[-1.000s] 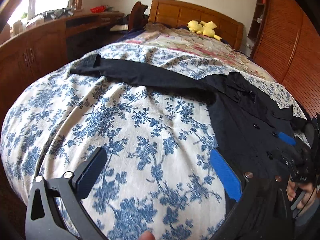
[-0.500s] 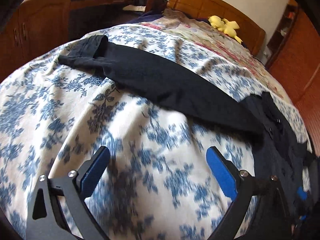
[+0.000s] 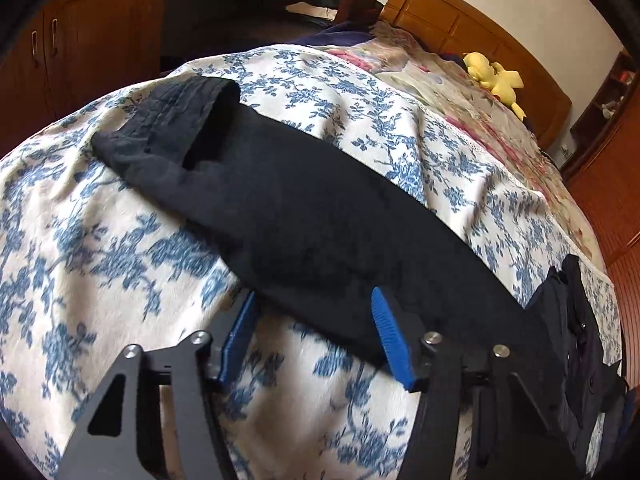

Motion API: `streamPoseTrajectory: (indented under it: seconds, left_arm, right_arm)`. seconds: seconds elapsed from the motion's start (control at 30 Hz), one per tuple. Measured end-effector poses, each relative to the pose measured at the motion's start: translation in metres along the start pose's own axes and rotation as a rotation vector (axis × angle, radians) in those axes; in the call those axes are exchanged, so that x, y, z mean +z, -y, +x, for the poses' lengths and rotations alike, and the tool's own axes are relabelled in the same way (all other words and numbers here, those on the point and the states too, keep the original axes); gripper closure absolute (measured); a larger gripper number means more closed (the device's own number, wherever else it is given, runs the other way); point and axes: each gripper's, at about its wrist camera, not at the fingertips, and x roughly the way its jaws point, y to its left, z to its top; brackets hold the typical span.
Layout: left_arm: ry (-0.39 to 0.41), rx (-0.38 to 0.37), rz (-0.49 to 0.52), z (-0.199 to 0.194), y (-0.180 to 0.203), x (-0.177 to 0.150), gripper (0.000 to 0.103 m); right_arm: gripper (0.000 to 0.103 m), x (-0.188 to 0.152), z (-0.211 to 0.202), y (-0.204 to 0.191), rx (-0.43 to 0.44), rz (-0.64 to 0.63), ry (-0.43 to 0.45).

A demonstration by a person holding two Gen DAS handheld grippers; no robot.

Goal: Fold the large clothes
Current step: 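Move the left tool to the coat sleeve cuff and close on it, then carry the held sleeve with the left tool across the coat front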

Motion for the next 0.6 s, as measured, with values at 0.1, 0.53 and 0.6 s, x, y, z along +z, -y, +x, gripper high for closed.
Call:
streamPoseTrajectory:
  seconds: [0.1,0.53,0.6]
  left_arm:
    - [-0.006,0.02,0.006,0.007,0.005,0.005,0.085]
    - [0.101,-0.05,0.354,-0.098,0.146,-0.033,0.103]
    - [0.102,-0.056,0.384,-0.115,0.157,-0.048,0.103]
  right_arm:
    - [0.0,0.0,0.0,0.0,0.001,0.003,0.003]
    - [0.0,-0.002,-0.01,0.0,-0.006,0.012,0.038]
    - [0.0,-0.002,-0.011,0.0,-0.008,0.011,0.043]
